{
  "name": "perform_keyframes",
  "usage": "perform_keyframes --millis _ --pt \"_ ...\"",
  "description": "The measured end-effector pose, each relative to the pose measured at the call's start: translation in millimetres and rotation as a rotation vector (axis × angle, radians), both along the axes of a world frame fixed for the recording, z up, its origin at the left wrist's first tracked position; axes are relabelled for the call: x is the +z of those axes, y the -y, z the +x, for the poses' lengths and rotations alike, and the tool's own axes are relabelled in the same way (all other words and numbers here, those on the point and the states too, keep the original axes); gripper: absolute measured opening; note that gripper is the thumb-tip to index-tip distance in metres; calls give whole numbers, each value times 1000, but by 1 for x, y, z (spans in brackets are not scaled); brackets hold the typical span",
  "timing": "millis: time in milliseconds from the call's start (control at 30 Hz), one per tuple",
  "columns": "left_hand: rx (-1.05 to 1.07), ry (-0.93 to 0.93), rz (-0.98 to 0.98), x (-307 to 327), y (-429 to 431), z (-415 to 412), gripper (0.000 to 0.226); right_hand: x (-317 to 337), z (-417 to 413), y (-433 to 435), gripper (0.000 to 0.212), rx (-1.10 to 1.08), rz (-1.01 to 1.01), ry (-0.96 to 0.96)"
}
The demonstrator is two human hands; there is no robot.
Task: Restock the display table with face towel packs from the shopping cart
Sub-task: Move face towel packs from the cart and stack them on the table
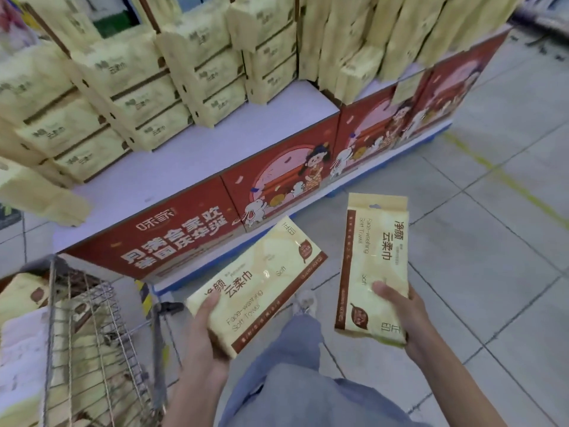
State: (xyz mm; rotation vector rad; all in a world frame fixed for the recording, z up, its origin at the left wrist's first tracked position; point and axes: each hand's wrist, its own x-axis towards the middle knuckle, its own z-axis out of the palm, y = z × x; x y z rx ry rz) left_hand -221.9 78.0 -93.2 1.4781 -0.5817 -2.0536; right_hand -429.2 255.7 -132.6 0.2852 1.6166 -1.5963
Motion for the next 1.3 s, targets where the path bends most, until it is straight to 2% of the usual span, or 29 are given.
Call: perform_keyframes --millis 100,167,267,533,633,700,833,967,1067,1133,1300 --pt "-13 11 20 -8 17 -28 29 0 -35 21 57 -5 -18 -15" --pt "-41 -4 16 -12 32 -53 26 -1 -60 37 68 -6 -24 -25" --pt "-84 -27 31 -9 54 -98 21 1 -95 56 68 -20 -28 -14" --pt "-261 34 21 3 109 -231 56 -1 -166 65 70 -149 -6 30" --pt "-331 33 17 3 118 -284 47 -9 -187 52 84 -230 29 41" --pt "-364 43 7 0 120 -321 35 -15 -204 40 77 -272 43 48" --pt "-435 36 -39 -7 112 -393 46 -27 -251 18 73 -308 55 83" --pt "-381 33 -28 -15 95 -458 50 -28 -326 5 63 -286 54 85" --pt "-316 24 -1 -15 77 -496 45 -19 -390 -3 71 -206 78 56" --pt "-274 21 17 -14 66 -514 44 -10 -431 -5 70 -142 73 40" --pt "-101 54 62 -15 50 -539 28 10 -518 16 69 40 69 -28"
